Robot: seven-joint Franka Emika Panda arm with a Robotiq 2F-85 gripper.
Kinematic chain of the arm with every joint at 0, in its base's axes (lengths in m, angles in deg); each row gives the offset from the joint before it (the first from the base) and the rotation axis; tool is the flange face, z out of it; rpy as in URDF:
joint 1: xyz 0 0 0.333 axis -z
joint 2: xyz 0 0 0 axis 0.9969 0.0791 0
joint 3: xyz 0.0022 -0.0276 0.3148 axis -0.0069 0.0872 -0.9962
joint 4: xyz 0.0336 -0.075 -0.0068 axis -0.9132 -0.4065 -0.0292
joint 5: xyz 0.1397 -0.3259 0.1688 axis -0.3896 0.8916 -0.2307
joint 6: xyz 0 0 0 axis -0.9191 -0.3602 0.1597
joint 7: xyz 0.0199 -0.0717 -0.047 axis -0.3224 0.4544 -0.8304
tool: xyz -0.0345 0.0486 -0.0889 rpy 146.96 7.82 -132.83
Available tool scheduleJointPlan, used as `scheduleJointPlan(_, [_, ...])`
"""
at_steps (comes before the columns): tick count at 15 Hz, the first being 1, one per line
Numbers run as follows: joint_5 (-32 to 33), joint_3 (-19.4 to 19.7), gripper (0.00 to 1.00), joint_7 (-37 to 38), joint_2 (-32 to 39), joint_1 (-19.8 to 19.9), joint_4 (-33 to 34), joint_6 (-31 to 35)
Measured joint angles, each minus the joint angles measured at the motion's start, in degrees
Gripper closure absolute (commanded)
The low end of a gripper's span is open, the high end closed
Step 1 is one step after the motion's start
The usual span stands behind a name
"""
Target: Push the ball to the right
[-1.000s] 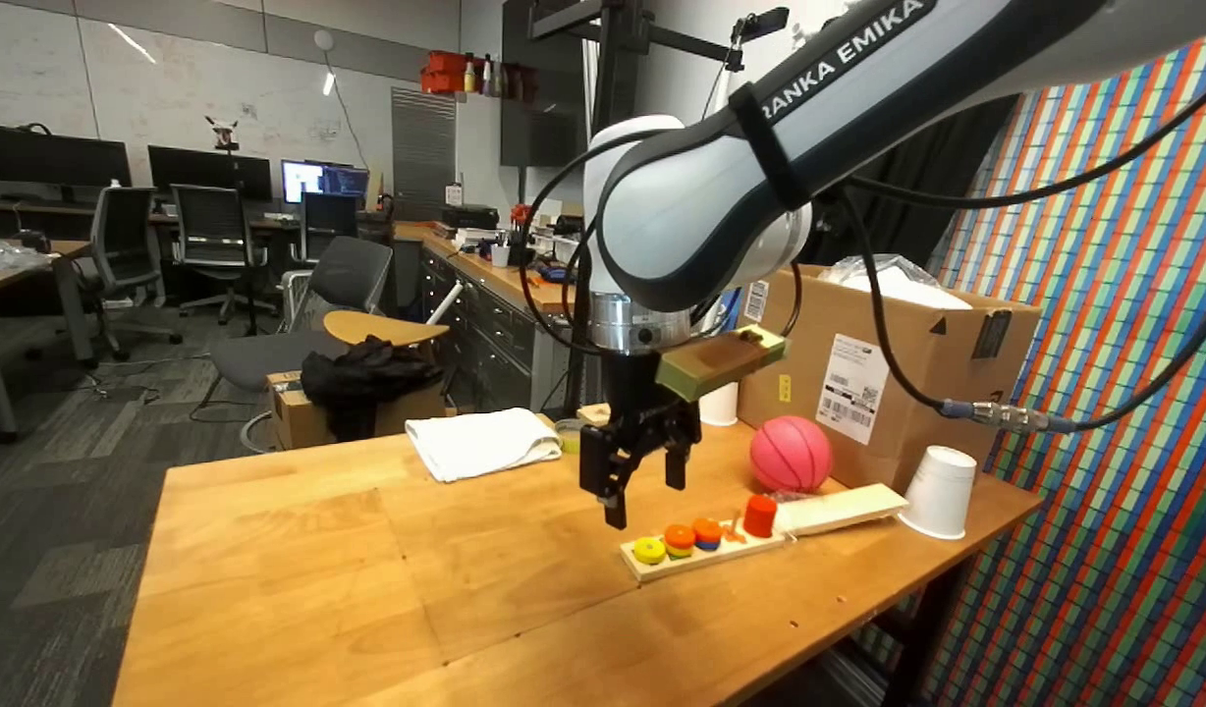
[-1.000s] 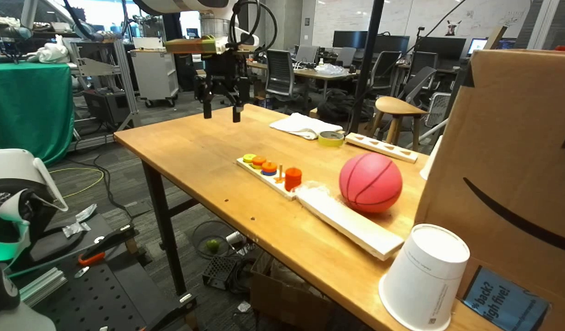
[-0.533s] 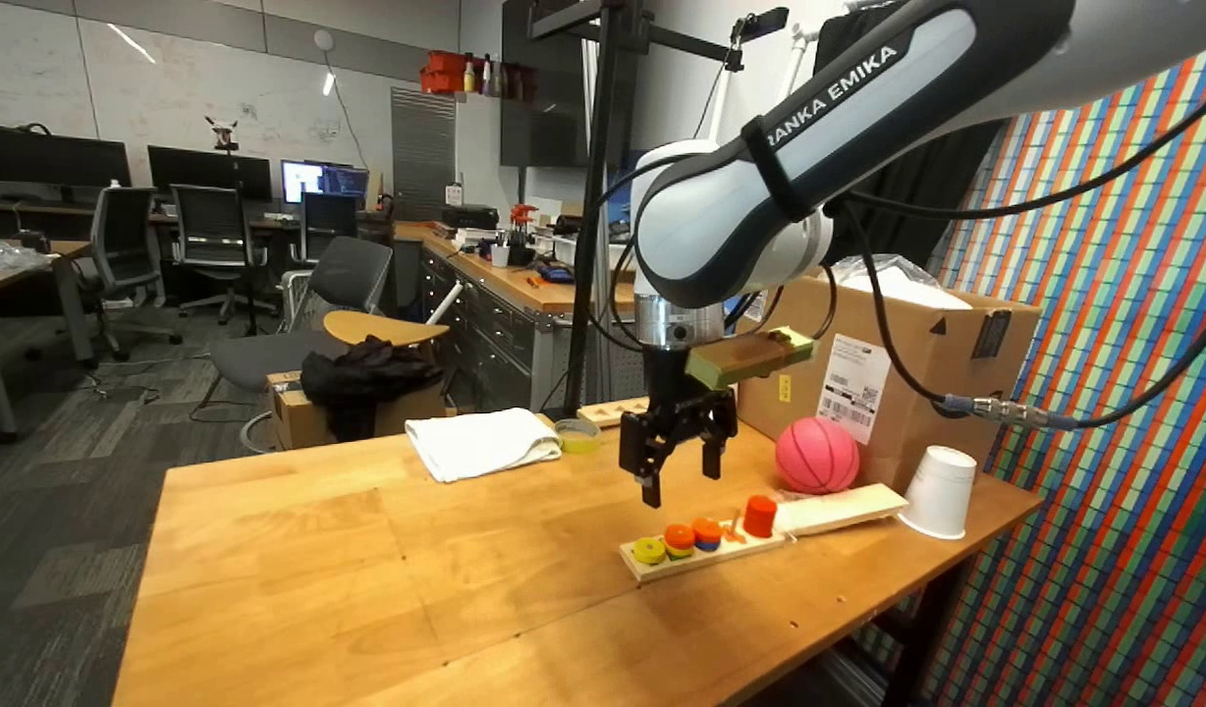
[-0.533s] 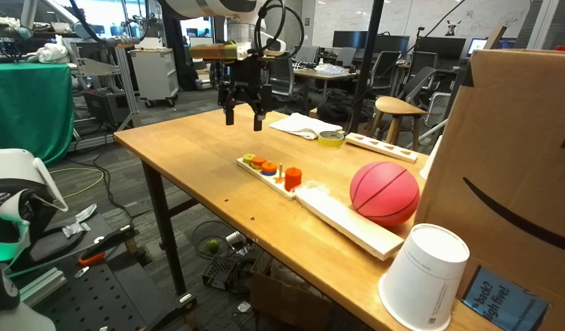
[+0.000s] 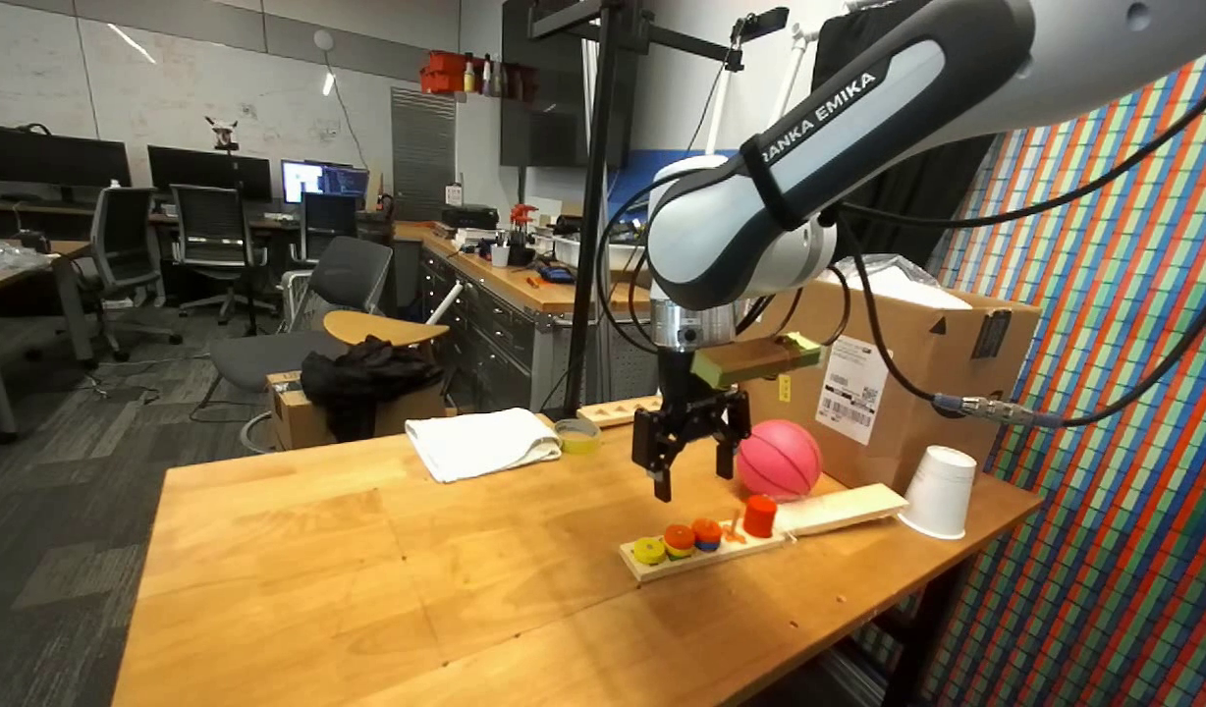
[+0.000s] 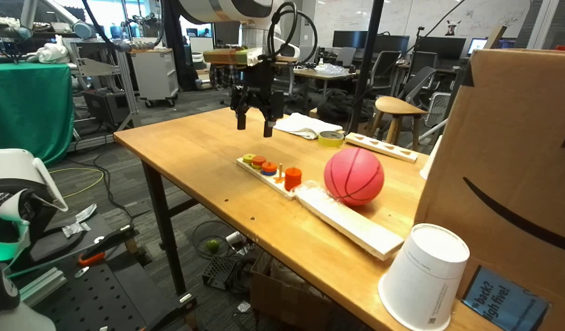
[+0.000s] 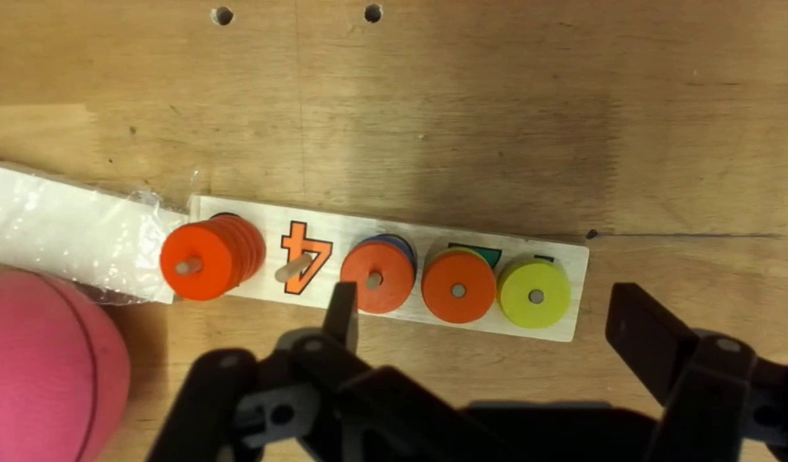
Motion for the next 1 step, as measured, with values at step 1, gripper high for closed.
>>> scheduleJointPlan(1, [0.0,0.0,0.00,0.2,0.0,0.0,0.0,0.0])
